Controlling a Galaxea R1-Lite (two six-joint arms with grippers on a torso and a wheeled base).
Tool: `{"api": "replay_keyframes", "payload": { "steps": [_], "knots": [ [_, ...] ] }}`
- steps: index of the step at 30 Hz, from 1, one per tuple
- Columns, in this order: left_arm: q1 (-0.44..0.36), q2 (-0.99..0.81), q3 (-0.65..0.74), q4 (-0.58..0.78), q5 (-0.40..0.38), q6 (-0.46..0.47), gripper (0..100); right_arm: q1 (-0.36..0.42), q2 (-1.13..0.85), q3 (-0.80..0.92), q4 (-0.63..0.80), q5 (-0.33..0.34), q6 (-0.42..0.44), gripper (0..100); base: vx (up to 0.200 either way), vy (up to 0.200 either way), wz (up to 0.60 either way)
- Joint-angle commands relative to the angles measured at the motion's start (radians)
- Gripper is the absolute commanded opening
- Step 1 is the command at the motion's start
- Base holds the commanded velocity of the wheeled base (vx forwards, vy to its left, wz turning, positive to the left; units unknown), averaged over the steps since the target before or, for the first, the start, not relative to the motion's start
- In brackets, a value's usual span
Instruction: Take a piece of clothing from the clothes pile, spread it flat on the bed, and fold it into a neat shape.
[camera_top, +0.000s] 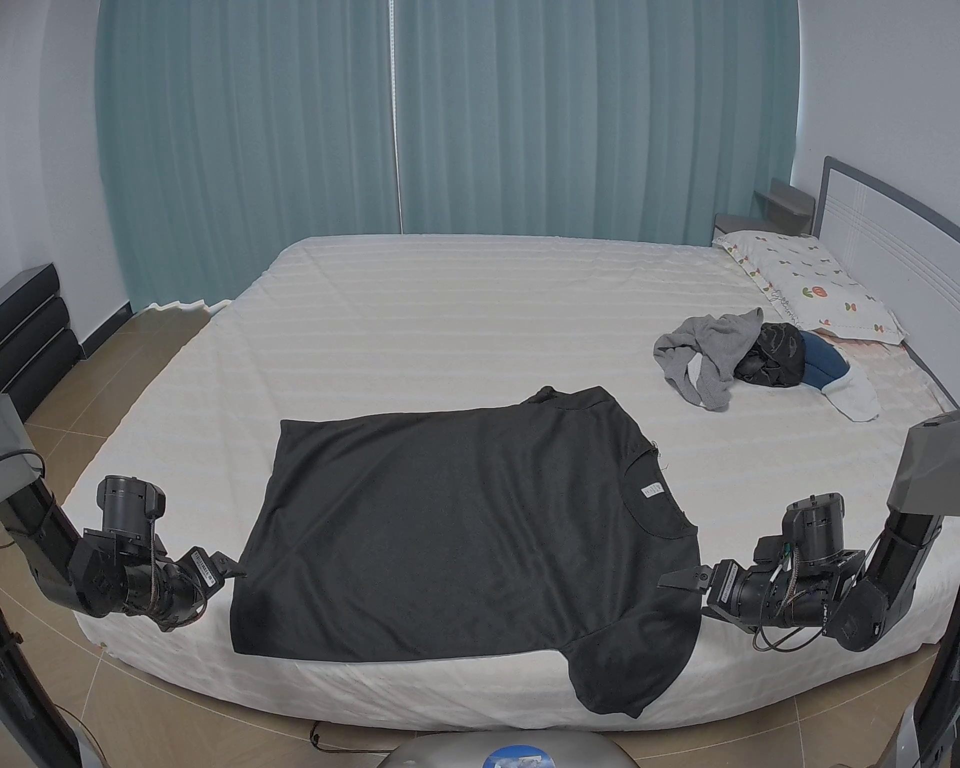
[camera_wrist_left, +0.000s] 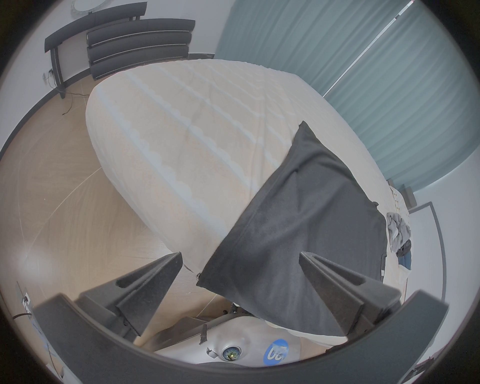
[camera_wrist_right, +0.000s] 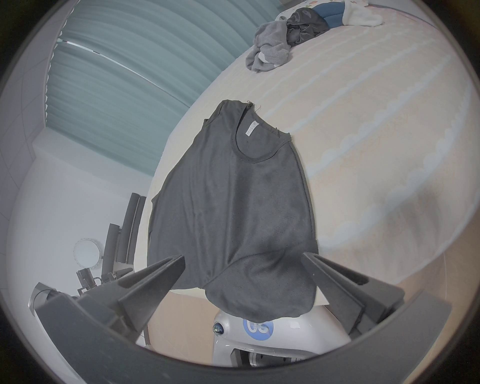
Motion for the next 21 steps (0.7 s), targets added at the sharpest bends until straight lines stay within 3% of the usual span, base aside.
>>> {"api": "replay_keyframes", "payload": {
  "steps": [1,4,11,16,21],
  "knots": [
    [0.005,0.001,-0.007,-0.002,-0.001,-0.002,100,-0.003,0.024,0.002,-0.009,0.0,0.008,100,0.0,0.2,0.0],
    [0.013,0.003,-0.009,-0.008,-0.003,-0.002,100,-0.004,0.018,-0.001,-0.012,0.0,0.026,100,0.0,0.2,0.0],
    [0.02,-0.002,-0.017,-0.009,-0.004,-0.005,100,-0.017,-0.005,-0.004,-0.035,0.0,0.061,100,0.0,0.0,0.0],
    [0.023,-0.003,-0.063,-0.009,0.0,-0.094,100,-0.02,-0.007,0.009,-0.107,-0.001,0.078,100,0.0,0.0,0.0],
    [0.023,-0.025,-0.067,-0.005,-0.018,-0.126,100,-0.018,-0.002,0.011,-0.127,-0.001,0.081,100,0.2,0.0,0.0]
  ]
}}
